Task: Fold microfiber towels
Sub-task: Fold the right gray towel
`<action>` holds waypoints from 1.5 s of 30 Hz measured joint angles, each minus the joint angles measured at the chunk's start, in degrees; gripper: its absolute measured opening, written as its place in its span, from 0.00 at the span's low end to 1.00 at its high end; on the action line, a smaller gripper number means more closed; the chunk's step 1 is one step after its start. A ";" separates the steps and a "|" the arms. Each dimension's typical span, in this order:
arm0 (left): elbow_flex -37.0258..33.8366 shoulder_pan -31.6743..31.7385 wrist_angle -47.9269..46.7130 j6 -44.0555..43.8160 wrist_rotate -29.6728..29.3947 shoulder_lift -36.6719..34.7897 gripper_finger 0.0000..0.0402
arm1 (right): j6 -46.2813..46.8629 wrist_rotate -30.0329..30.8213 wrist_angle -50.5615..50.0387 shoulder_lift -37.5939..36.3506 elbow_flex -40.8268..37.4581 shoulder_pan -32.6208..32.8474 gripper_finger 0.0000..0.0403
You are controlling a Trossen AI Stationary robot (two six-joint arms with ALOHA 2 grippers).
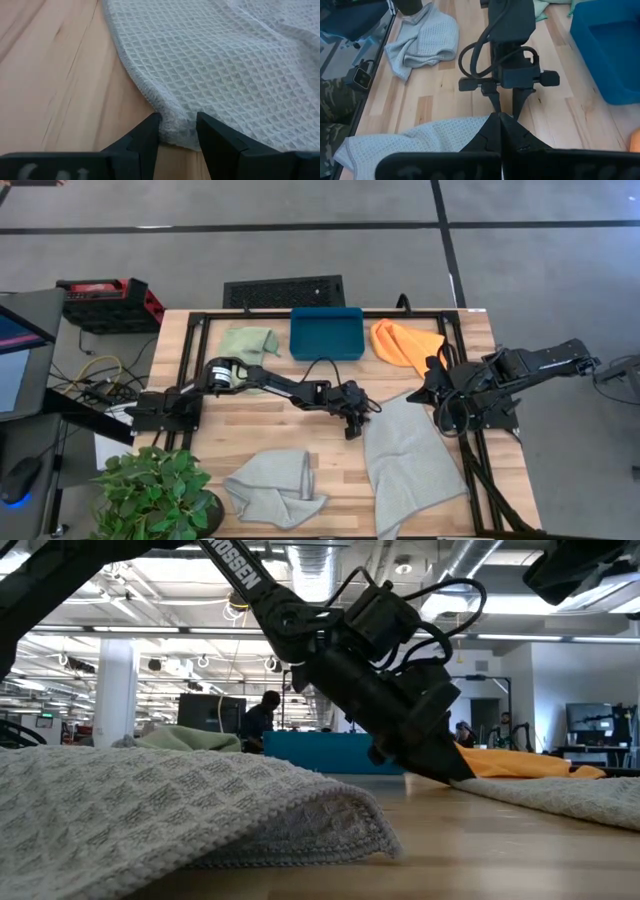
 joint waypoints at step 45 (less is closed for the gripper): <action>-0.34 -6.22 -49.08 27.71 -7.07 -26.17 0.01 | -21.23 -0.69 31.46 29.19 -2.51 -9.56 0.30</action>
